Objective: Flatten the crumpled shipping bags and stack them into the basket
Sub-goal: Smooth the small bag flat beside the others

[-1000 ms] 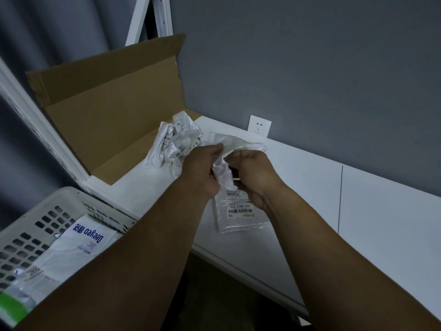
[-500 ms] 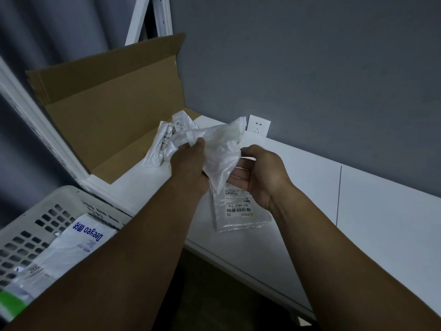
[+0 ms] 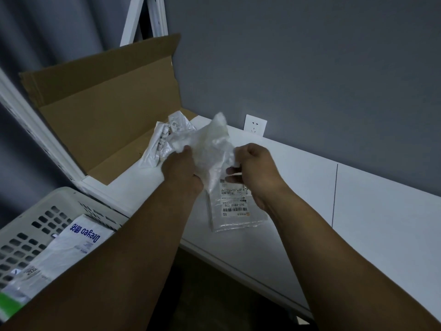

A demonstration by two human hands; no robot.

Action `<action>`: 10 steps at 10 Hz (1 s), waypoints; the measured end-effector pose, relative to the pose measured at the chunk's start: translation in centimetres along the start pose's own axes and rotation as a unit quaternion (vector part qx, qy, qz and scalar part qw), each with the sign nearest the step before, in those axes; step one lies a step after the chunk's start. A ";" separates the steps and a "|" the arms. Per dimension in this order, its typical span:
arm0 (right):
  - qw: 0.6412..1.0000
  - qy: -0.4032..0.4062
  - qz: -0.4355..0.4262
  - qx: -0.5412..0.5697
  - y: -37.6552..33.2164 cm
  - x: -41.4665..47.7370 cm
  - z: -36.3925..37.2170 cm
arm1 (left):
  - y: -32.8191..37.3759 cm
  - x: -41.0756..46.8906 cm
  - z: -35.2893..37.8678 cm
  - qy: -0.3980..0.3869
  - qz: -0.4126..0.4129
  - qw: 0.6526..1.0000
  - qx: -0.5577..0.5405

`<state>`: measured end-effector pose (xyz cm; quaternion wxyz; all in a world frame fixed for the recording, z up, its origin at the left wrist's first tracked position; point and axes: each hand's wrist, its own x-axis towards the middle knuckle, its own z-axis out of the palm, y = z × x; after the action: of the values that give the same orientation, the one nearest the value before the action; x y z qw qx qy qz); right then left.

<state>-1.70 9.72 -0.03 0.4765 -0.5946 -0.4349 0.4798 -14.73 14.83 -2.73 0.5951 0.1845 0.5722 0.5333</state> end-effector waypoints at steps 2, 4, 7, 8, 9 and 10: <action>0.997 0.058 0.038 0.040 0.1 0.0 -1.7 | 0.6 -0.1 -0.1 0.028 0.001 1.000 0.000; 0.996 0.043 0.069 0.041 -0.1 -0.1 -2.9 | -0.2 -1.4 0.8 -0.064 0.023 0.997 -0.024; 0.998 0.043 0.031 0.036 0.5 0.2 -4.1 | -0.6 -1.5 1.5 0.043 0.244 0.941 0.229; 0.996 0.086 -0.003 0.009 0.8 0.7 -4.2 | -0.5 -0.9 1.4 0.039 0.225 0.945 0.236; 0.975 0.165 -0.104 -0.106 1.5 1.6 -4.2 | -0.2 -1.3 2.1 0.003 0.203 0.955 0.216; 0.962 0.107 -0.168 -0.188 1.4 0.9 -3.2 | 0.0 -2.8 3.0 -0.095 0.141 0.968 0.187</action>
<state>1.73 9.91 -1.32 0.4735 -0.6398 -0.5576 0.2357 -11.44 13.61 -0.56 0.5203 0.4211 0.5712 0.4751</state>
